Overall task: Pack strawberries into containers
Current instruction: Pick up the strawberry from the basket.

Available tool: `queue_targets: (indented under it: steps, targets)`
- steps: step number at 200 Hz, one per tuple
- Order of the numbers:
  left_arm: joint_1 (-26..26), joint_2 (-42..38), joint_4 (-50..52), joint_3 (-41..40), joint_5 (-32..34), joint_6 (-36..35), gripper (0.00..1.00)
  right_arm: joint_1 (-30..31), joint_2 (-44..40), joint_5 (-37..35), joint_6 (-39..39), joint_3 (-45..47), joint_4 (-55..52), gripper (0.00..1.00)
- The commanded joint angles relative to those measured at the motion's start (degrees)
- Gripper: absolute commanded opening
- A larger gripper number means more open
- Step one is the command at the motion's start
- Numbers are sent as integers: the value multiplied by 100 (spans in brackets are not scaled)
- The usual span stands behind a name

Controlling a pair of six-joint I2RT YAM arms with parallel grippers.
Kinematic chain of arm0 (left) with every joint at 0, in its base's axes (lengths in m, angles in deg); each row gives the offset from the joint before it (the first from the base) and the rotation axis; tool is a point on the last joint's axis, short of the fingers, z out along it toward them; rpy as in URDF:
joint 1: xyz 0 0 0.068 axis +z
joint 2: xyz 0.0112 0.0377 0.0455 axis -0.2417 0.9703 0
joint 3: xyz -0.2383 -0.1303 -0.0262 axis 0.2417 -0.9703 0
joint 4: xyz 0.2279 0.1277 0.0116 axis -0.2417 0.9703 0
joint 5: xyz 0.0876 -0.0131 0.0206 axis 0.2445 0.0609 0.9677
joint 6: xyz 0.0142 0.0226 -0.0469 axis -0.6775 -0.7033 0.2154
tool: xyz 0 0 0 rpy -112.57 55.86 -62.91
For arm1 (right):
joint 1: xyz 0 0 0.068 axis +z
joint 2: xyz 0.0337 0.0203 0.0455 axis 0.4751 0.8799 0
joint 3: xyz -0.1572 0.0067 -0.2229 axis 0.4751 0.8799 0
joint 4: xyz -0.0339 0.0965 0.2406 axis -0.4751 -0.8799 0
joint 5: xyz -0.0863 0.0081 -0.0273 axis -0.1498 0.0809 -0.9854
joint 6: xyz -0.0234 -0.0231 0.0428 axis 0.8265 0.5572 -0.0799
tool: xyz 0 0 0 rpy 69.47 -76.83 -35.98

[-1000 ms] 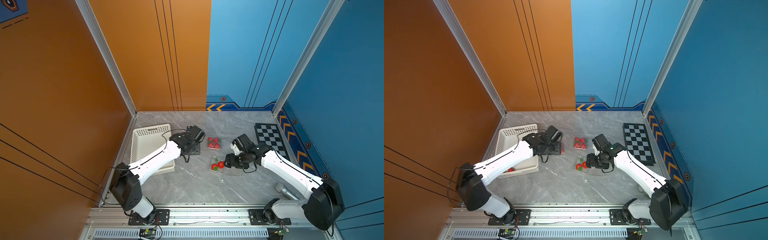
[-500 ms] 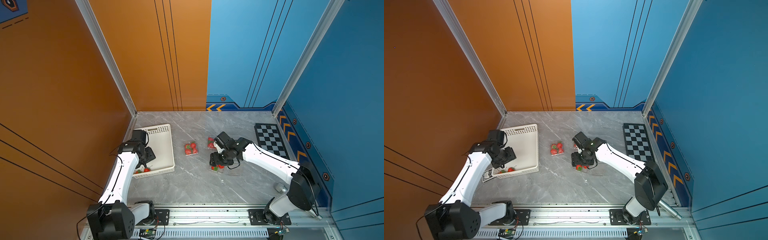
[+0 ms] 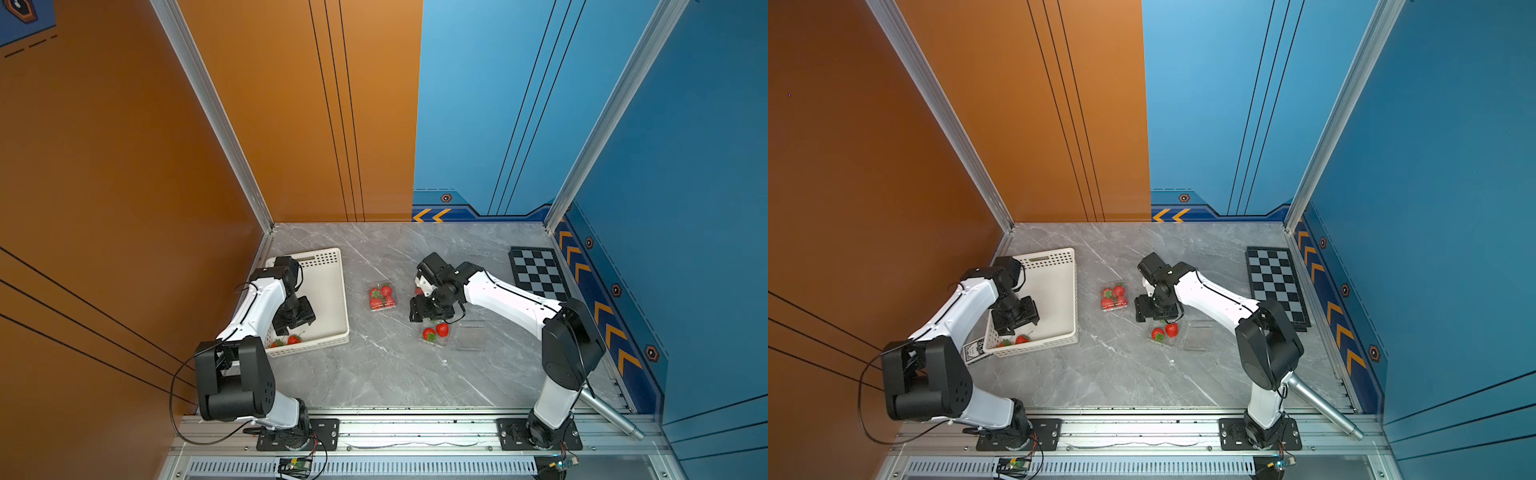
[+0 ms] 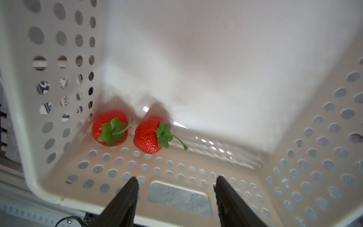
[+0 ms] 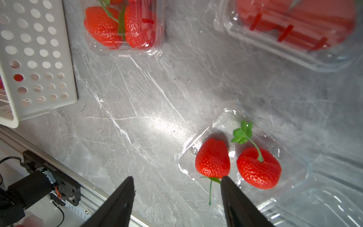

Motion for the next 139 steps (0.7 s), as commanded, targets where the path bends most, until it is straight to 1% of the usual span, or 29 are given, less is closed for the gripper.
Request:
queue_targets:
  steps: [1, 46, 93, 118, 139]
  targets:
    - [75, 348, 51, 152, -67, -55, 64, -88, 173, 218, 226, -151, 25, 71]
    - [312, 719, -197, 144, 11, -248, 64, -178, 275, 352, 231, -59, 170, 71]
    - [374, 1055, -500, -63, -199, -311, 63, -242, 253, 331, 150, 75, 239, 71]
    - [374, 1067, -499, -42, -188, -302, 63, -266, 183, 342, 128, 153, 265, 71]
    - [385, 1040, -501, -183, -128, -258, 63, -294, 85, 329, 121, 243, 275, 71]
